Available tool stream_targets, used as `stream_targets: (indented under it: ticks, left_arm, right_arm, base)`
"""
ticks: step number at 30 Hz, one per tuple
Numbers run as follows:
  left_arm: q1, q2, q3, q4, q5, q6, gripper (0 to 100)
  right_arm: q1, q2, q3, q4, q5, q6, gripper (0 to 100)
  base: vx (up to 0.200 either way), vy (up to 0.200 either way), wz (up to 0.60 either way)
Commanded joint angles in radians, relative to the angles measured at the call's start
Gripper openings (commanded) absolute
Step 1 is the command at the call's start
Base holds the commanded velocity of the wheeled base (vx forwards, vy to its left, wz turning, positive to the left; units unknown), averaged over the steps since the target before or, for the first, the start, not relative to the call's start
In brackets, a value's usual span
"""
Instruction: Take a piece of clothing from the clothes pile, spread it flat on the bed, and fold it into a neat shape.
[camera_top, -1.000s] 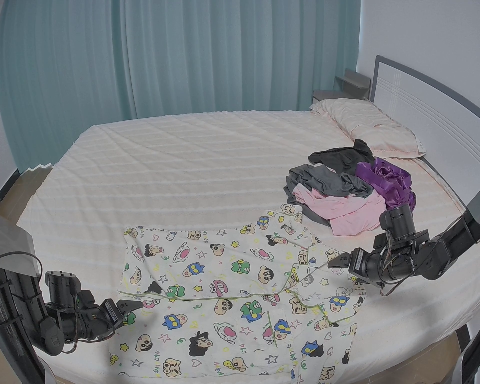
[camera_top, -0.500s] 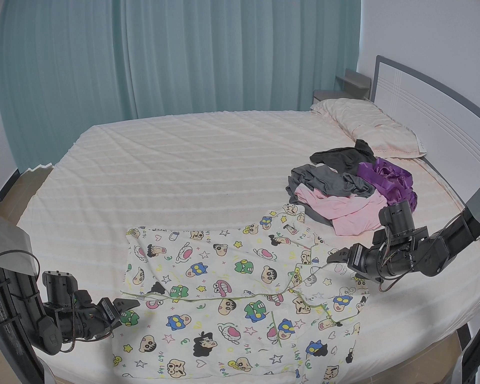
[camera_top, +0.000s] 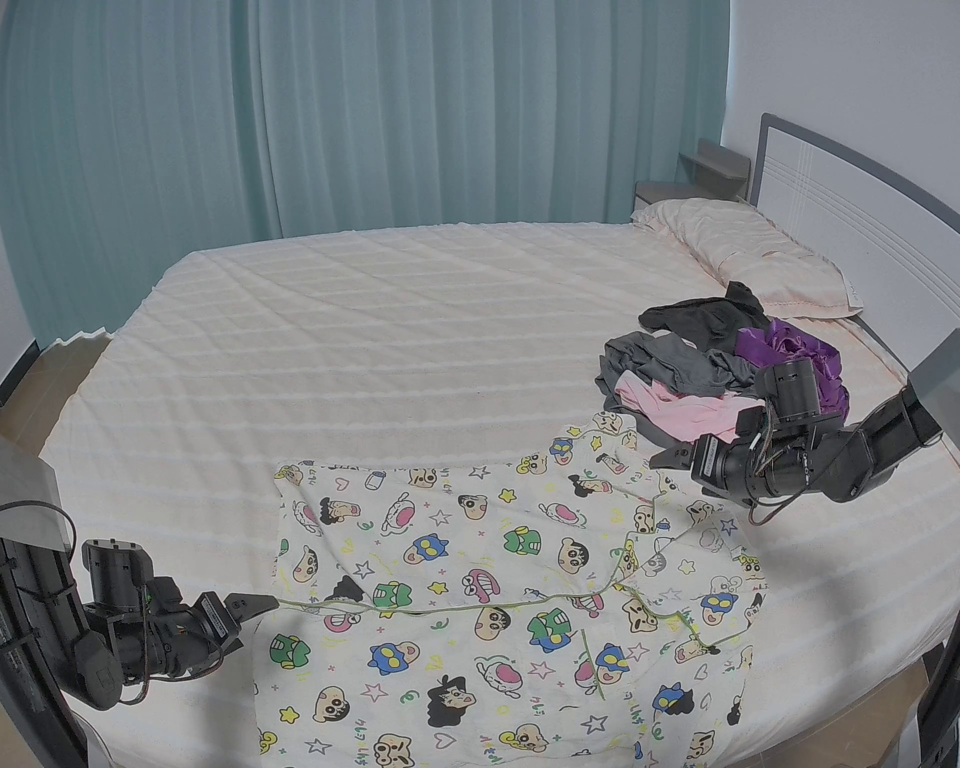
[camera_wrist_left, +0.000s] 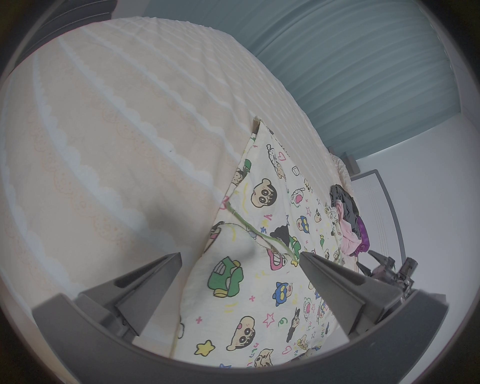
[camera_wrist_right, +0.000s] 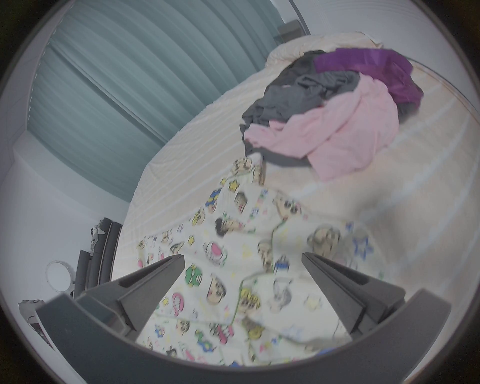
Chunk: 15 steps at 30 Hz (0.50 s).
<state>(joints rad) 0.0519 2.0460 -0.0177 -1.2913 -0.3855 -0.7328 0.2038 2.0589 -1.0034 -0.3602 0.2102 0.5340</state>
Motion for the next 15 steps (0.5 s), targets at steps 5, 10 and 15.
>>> stream_targets:
  ticks: [5,10,15]
  left_arm:
    - [-0.018,0.003,0.016,0.001,-0.006,-0.004,100]
    - [-0.018,0.000,0.016,0.000,-0.007,-0.028,100]
    - [-0.018,0.002,0.016,0.001,-0.006,-0.030,100]
  right_arm:
    - [-0.061,0.214,-0.227,0.006,0.037,-0.082,100]
    - [-0.057,0.300,-0.328,0.014,0.075,-0.088,100]
    - [-0.053,0.389,-0.409,0.017,0.086,-0.137,100]
  base:
    - [0.000,0.000,0.00]
    - [0.000,0.000,0.00]
    - [0.000,0.000,0.00]
